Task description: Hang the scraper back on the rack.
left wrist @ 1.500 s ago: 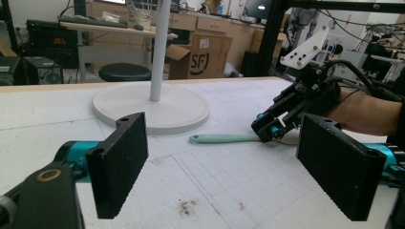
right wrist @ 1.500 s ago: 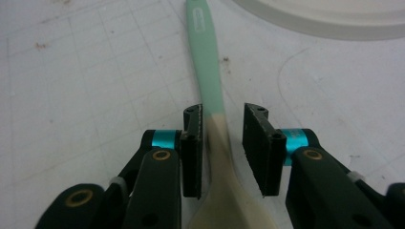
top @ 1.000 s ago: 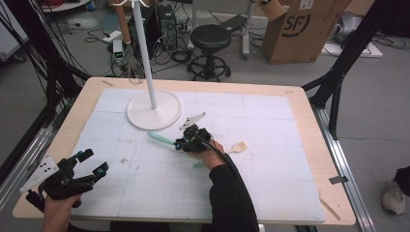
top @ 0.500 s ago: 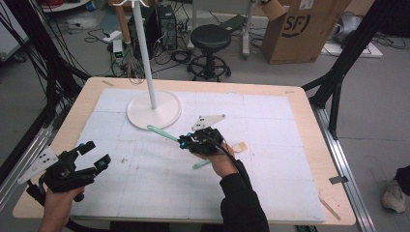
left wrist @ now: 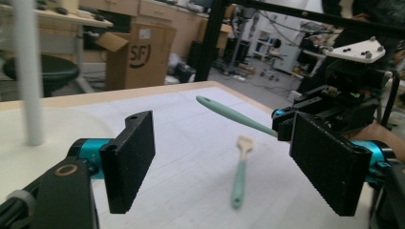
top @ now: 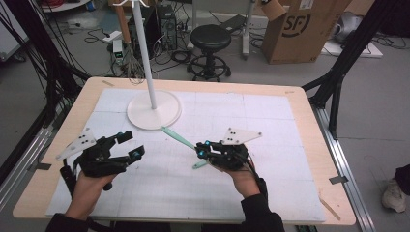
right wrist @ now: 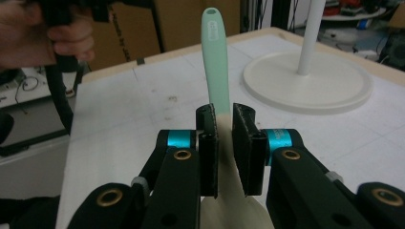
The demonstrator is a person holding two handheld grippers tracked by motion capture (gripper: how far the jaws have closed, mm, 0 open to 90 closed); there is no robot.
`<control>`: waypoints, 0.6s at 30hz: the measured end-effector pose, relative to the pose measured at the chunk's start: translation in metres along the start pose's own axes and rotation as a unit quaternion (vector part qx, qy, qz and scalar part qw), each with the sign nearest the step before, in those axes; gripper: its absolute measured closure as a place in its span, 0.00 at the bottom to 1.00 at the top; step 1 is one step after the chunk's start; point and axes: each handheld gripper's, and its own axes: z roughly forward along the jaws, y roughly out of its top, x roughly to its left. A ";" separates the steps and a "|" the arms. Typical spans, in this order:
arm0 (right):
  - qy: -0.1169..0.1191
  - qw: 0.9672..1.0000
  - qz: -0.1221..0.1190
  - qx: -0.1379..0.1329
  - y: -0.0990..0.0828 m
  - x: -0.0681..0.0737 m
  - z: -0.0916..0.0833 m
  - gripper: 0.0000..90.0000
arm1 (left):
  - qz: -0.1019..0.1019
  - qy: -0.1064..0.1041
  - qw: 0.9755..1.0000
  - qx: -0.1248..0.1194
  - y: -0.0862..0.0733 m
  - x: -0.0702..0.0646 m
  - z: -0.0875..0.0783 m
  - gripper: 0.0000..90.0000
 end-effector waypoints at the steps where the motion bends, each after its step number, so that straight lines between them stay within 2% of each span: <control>1: -0.001 1.000 -0.001 -0.005 0.000 0.002 -0.003 0.90 | -0.003 -0.006 1.000 0.002 0.000 -0.002 0.005 0.30; 5: -0.001 1.000 -0.007 -0.016 -0.001 0.006 -0.013 0.90 | -0.011 -0.014 1.000 0.011 0.001 -0.008 0.022 0.34; 9: 0.002 0.999 -0.010 -0.032 -0.003 0.010 -0.020 0.90 | -0.030 -0.017 0.999 0.009 0.002 -0.011 0.035 0.37; 13: 0.005 0.999 -0.018 -0.040 -0.003 0.013 -0.023 0.90 | -0.026 -0.023 0.999 0.030 0.000 -0.015 0.045 0.36; 16: 0.009 0.999 -0.020 -0.047 -0.003 0.016 -0.023 0.90 | -0.045 -0.038 0.998 0.023 0.000 -0.016 0.048 0.37; 18: 0.013 0.998 -0.022 -0.052 -0.002 0.017 -0.023 0.90 | -0.056 -0.056 0.997 0.018 0.000 -0.017 0.050 0.42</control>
